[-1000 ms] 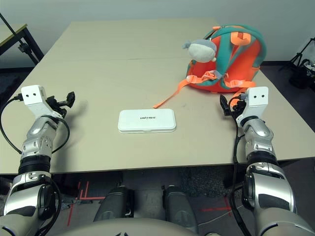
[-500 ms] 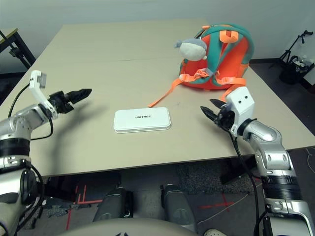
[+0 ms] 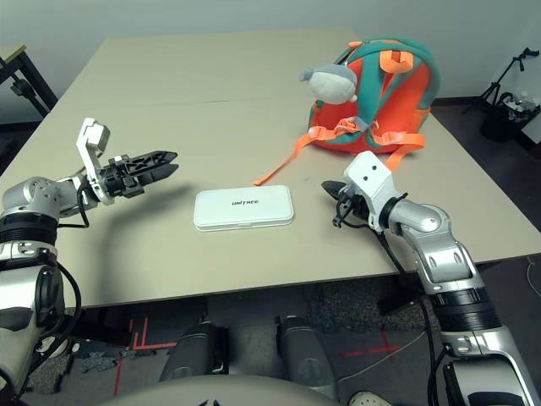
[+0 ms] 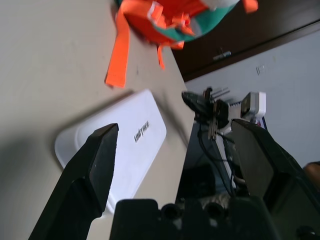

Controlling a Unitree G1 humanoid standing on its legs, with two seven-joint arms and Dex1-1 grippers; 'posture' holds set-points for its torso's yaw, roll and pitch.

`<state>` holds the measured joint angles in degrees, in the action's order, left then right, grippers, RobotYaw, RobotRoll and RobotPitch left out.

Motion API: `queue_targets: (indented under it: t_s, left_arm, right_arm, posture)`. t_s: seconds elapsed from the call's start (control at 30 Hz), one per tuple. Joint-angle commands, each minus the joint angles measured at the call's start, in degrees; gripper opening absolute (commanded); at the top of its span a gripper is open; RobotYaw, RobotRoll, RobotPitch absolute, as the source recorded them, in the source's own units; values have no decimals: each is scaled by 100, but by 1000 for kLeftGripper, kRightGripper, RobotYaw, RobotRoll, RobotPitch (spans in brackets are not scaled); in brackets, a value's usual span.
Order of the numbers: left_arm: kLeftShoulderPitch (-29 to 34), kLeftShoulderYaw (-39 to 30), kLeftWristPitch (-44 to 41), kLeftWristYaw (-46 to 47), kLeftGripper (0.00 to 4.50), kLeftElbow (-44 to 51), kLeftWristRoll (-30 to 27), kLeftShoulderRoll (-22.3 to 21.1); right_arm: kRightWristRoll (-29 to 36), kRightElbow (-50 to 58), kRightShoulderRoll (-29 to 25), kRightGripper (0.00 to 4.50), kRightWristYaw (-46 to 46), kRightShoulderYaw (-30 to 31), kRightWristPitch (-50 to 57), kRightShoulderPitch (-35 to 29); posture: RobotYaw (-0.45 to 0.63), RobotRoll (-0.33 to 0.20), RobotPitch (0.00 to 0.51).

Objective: Put the pencil case into the backpack and zip it.

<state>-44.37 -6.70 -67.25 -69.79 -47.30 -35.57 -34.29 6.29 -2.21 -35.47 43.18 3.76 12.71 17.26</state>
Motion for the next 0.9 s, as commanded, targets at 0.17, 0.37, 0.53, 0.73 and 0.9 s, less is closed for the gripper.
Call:
queue_targets:
  t_s: [0.17,0.37,0.53,0.73,0.9]
  left_arm:
    - [-113,555,39,-236,4500,-410,575,-117]
    - [-98,1021,251,-617,4500,-466,975,-208]
    - [-252,1108,554,-665,4500,-832,1249,-82]
    - [-427,1143,988,-692,4500,-1226,1576,78]
    - [-531,1077,978,-905,4500,-1438,1641,149]
  right_arm:
    - [-284,-499,65,30,125,218,-315,285]
    - [-406,-671,105,30,150,271,-434,386]
    - [-490,-770,87,30,168,283,-518,413]
    - [-777,-856,18,30,225,424,-653,403]
    - [-887,-887,47,30,257,502,-705,407]
  posture:
    - [-126,0,78]
    - [-129,0,73]
    - [-136,0,70]
    - [-152,0,66]
    - [-154,0,67]
